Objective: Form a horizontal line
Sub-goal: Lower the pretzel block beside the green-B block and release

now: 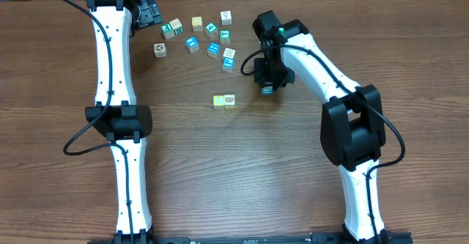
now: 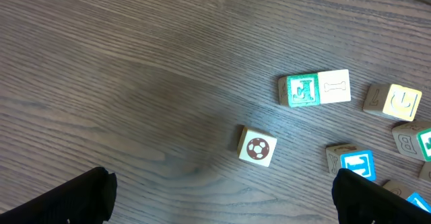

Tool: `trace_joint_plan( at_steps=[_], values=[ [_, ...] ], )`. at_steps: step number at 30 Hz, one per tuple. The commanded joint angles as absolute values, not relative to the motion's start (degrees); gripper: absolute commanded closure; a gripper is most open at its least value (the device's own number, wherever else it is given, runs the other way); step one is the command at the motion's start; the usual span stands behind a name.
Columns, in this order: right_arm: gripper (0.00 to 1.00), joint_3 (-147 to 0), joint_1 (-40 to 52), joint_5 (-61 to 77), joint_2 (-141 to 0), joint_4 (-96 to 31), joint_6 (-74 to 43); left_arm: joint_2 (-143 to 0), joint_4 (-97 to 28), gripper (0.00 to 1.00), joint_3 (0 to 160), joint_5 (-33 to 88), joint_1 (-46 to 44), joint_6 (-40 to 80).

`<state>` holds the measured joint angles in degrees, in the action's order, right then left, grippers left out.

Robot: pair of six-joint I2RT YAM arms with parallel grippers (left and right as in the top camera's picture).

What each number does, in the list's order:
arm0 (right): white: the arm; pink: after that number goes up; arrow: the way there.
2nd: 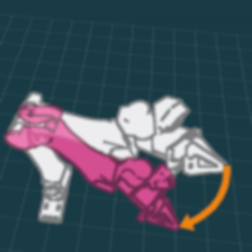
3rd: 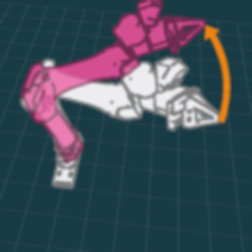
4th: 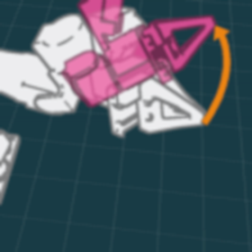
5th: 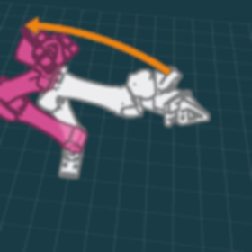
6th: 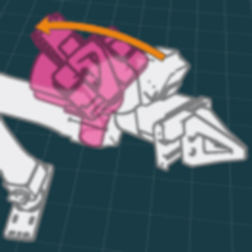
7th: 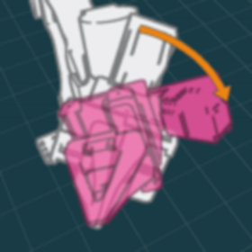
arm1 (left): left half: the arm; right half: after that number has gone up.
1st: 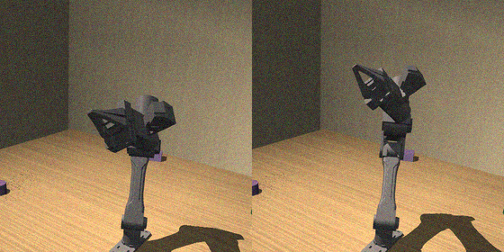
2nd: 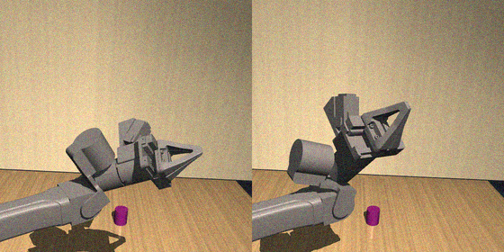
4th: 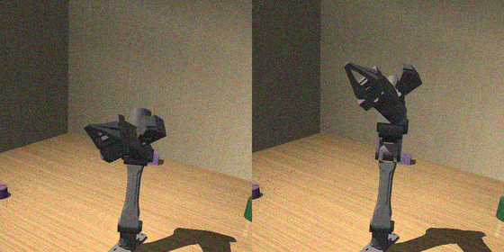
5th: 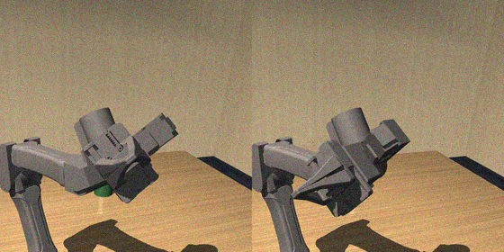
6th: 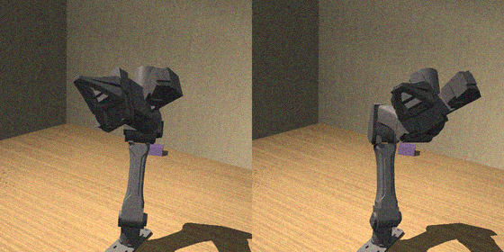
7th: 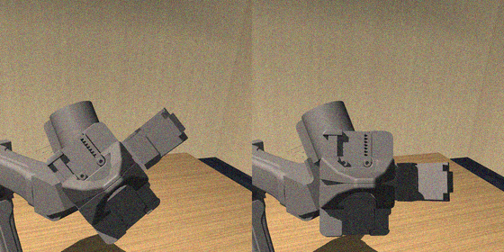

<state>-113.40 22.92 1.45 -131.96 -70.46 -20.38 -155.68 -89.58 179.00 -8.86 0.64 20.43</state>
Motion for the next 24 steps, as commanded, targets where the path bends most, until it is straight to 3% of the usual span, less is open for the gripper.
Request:
trace_joint_plan(
  at_steps=[1, 10, 16, 24],
  values=[
    [0.78, -115.2, 23.2, 6.8, -128.4, -71.3, -22.8, -154.0, -89.5, 0.0, 180.0, -9.4, 0.7, 19.7],
    [0.78, -115.2, 26.3, 8.7, -128.4, -70.9, -23.7, -154.0, -89.5, 0.0, 180.0, -9.4, 0.7, 19.7],
    [0.78, -115.2, 29.8, 0.2, -128.4, -70.7, -31.6, -154.0, -89.5, 0.0, 180.0, -9.4, 0.7, 19.7],
    [0.77, -115.1, 33.2, -6.6, -128.4, -68.9, -31.8, -154.0, -89.5, 0.0, 180.0, -9.4, 0.7, 19.7]
  ],
)
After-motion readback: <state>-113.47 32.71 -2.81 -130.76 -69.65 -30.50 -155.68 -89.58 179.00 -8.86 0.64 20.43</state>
